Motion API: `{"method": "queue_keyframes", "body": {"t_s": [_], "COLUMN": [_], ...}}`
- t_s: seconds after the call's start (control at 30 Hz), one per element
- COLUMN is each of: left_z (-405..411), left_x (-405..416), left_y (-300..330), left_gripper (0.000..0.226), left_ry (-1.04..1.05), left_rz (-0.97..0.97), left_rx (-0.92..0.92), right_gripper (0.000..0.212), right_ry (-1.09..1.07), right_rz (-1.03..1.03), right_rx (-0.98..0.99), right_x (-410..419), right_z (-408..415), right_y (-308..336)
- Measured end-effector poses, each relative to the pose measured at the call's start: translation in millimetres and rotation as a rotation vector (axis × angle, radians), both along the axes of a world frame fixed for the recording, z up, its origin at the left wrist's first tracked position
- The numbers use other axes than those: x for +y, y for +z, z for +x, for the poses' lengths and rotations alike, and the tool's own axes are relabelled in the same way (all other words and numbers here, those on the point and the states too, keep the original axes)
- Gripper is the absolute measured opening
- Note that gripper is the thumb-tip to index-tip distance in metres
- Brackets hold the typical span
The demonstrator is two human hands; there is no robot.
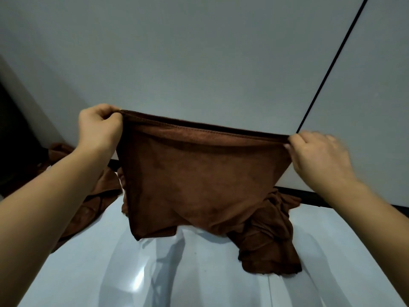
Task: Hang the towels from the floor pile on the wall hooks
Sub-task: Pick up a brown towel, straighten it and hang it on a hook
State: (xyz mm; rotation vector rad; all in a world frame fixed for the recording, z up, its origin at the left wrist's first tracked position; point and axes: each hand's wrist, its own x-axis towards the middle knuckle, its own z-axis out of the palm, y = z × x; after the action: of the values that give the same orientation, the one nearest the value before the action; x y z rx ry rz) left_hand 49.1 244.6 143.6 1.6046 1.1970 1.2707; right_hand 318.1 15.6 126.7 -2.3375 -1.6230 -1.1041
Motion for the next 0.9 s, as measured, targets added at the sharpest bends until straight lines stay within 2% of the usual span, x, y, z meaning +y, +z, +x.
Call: {"method": "queue_keyframes", "body": {"t_s": [0.1, 0.3, 0.5, 0.77, 0.9], "left_z": [4.3, 7.9, 12.2, 16.8, 20.7], "left_x": [-2.9, -3.2, -4.0, -8.8, -13.0], "left_y": [4.6, 2.7, -2.8, -2.3, -2.2], "left_gripper": [0.038, 0.038, 0.034, 0.035, 0.036], "left_ry": [0.016, -0.047, -0.066, -0.08, -0.078], "left_rz": [0.013, -0.126, -0.211, -0.202, -0.195], "left_rx": [-0.066, -0.135, -0.204, -0.191, -0.182], "right_gripper": [0.019, 0.038, 0.033, 0.03, 0.032], "right_ry": [-0.039, -0.117, -0.194, -0.265, -0.316], "right_rz": [0.054, 0.066, -0.014, -0.215, -0.162], "right_rx": [0.006, 0.217, 0.313, 0.346, 0.482], "right_x": [0.5, -5.1, -4.1, -4.6, -4.6], "right_z": [2.1, 2.3, 3.3, 5.5, 6.2], "right_y": [10.8, 18.0, 13.1, -0.1, -3.2]}}
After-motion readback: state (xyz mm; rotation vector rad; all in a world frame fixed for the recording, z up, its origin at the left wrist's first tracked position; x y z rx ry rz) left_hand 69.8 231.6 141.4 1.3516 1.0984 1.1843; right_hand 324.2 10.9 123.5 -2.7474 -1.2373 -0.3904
